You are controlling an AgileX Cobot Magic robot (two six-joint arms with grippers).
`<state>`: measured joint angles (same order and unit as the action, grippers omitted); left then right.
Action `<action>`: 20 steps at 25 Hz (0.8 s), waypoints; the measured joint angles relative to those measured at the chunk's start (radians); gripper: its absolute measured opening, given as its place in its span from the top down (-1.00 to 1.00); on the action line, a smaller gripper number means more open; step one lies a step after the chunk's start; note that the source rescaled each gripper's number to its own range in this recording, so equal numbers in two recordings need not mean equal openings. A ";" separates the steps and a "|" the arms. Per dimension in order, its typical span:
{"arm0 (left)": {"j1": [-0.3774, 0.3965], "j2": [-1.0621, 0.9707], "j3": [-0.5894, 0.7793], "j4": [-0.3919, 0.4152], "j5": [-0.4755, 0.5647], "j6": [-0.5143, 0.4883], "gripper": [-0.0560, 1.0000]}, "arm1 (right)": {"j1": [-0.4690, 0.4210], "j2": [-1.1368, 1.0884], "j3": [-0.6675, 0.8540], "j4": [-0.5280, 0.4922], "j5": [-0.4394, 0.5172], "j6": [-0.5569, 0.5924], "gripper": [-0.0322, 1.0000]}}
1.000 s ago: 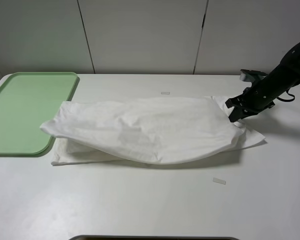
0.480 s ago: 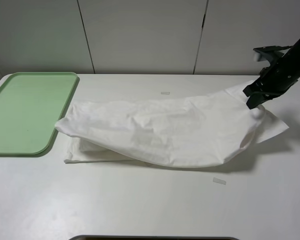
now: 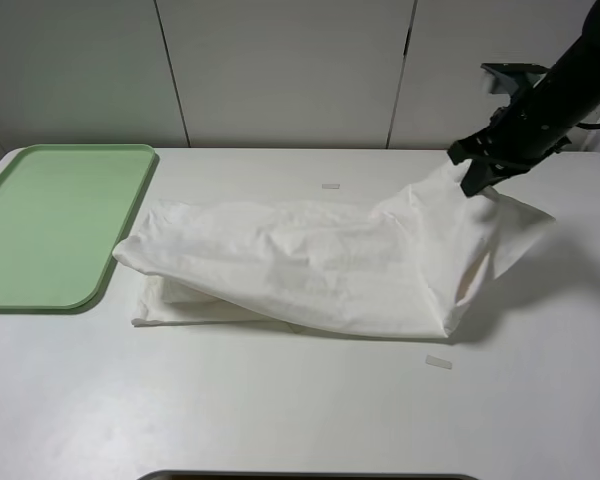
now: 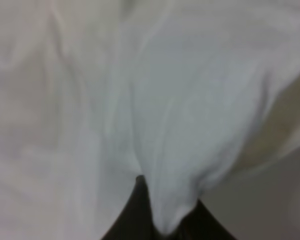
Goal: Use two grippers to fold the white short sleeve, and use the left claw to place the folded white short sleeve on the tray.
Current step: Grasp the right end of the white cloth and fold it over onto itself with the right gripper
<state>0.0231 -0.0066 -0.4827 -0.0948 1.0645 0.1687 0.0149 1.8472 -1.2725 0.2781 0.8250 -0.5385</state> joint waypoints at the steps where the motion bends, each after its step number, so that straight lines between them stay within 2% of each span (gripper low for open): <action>1: 0.000 0.000 0.000 0.000 0.000 0.000 -1.00 | 0.026 0.000 0.000 0.013 -0.023 0.044 0.87; 5: 0.000 0.000 0.000 0.000 0.000 0.000 -1.00 | 0.109 0.013 0.000 0.065 -0.085 0.176 0.87; 10: 0.000 0.000 0.000 0.000 0.000 0.000 -1.00 | 0.193 0.066 0.000 0.095 -0.111 0.241 0.87; 20: 0.000 0.000 0.000 0.000 0.000 0.000 -1.00 | 0.294 0.132 0.000 0.119 -0.191 0.255 0.87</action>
<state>0.0231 -0.0066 -0.4827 -0.0948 1.0645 0.1687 0.3085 1.9788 -1.2725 0.3975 0.6335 -0.2831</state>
